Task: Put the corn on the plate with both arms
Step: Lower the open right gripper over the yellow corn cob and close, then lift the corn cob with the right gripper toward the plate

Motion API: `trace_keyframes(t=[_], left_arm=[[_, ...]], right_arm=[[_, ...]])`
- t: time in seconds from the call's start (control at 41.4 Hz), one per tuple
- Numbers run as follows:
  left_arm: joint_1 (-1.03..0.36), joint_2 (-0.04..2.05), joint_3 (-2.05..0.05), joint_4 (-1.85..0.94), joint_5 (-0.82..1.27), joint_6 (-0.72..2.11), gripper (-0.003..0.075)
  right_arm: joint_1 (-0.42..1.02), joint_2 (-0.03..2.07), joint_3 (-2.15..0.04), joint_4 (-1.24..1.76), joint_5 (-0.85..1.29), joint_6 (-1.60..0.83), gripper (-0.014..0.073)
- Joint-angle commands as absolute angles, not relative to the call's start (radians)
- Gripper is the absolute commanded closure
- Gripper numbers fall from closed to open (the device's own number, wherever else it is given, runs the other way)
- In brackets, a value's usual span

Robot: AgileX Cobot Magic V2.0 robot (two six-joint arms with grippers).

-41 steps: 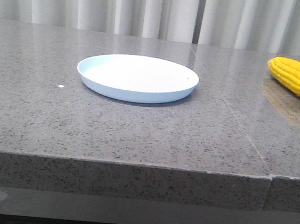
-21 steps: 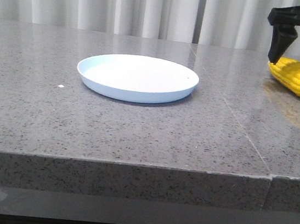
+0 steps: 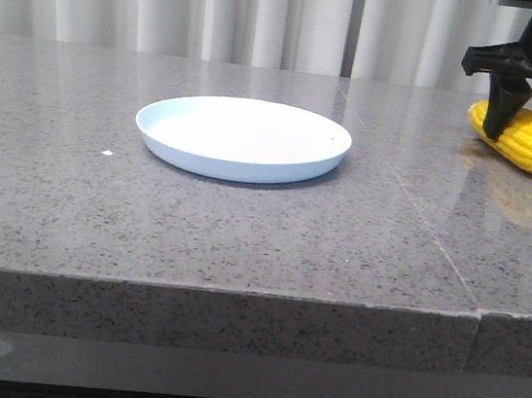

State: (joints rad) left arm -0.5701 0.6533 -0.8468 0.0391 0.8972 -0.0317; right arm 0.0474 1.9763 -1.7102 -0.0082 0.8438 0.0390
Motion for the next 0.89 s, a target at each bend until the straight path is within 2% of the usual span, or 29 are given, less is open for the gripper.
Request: trace_keyframes(t=[0.0, 0.266, 0.483, 0.628, 0.869], left_arm=[[-0.575, 0.653, -0.871, 0.032, 0.829, -0.044, 0.0373], [-0.575, 0.653, -0.871, 0.032, 0.829, -0.044, 0.0373], [-0.575, 0.653, -0.871, 0.032, 0.829, -0.044, 0.0373], [-0.575, 0.653, -0.871, 0.032, 0.829, -0.044, 0.0373], [-0.575, 0.653, -0.871, 0.032, 0.829, -0.044, 0.0373]], right_arm=[[0.049, 1.913, -1.743, -0.026, 0.824, 0.03, 0.0341], [0.098, 1.8, -1.745, -0.023, 0.874, 0.03, 0.0335], [0.241, 1.718, -1.788, -0.008, 0.995, 0.03, 0.0335], [0.351, 1.721, -1.838, 0.064, 1.044, 0.031, 0.0335], [0.46, 1.768, -1.841, 0.197, 0.978, 0.06, 0.0335]])
